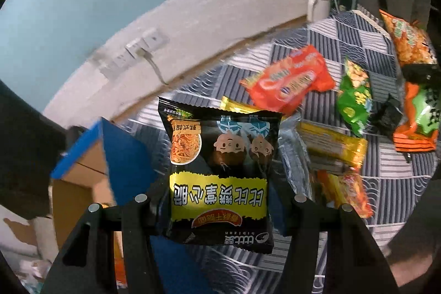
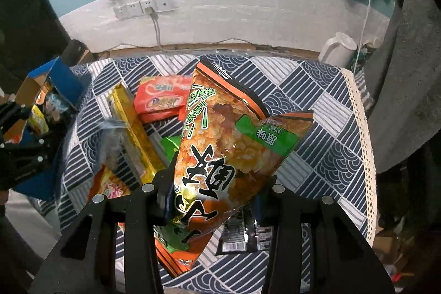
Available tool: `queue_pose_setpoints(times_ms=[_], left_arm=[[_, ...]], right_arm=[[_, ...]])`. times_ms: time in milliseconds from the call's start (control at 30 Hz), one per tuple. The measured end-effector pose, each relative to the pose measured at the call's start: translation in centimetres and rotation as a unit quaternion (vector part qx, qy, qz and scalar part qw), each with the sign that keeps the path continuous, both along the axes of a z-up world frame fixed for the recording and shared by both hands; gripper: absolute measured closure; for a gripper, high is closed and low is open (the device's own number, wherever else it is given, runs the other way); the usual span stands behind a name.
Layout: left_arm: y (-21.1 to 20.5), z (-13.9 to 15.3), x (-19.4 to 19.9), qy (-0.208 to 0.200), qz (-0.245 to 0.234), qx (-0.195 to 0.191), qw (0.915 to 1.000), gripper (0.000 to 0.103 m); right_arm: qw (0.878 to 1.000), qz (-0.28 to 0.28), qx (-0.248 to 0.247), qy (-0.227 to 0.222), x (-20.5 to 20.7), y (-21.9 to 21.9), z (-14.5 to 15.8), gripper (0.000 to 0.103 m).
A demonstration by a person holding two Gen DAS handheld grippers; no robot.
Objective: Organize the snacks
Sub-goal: 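Carry the black packet and orange-green bag over the box and release both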
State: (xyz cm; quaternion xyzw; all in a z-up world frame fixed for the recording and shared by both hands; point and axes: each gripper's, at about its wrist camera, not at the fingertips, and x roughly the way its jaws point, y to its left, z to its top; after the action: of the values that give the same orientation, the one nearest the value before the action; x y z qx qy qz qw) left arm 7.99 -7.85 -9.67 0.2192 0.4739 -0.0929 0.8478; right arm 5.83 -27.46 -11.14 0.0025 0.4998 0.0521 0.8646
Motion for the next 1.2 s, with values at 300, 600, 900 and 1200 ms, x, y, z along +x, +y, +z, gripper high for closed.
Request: queue_pose_setpoints(times_ms=[300, 600, 900, 1200], left_arm=[[1.6, 1.9, -0.6, -0.004, 0.012, -0.035, 0.9993, 0.044], [3.4, 4.8, -2.0, -0.032, 0.016, -0.054, 0.9979, 0.044], [6.9, 7.5, -3.5, -0.064, 0.029, -0.064, 0.9954, 0.044], [12.2, 8.5, -3.8, -0.081, 0.068, -0.078, 0.9914, 0.044]], right_arm=[[1.0, 0.011, 0.0, -0.016, -0.3, 1.4, 1.9, 0.063], [0.999, 0.03, -0.004, -0.031, -0.3, 3.7, 3.8, 0.063], [0.997, 0.061, -0.008, -0.047, 0.1, 7.3, 6.0, 0.063], [0.992, 0.105, -0.014, -0.064, 0.7, 12.3, 8.2, 0.063]])
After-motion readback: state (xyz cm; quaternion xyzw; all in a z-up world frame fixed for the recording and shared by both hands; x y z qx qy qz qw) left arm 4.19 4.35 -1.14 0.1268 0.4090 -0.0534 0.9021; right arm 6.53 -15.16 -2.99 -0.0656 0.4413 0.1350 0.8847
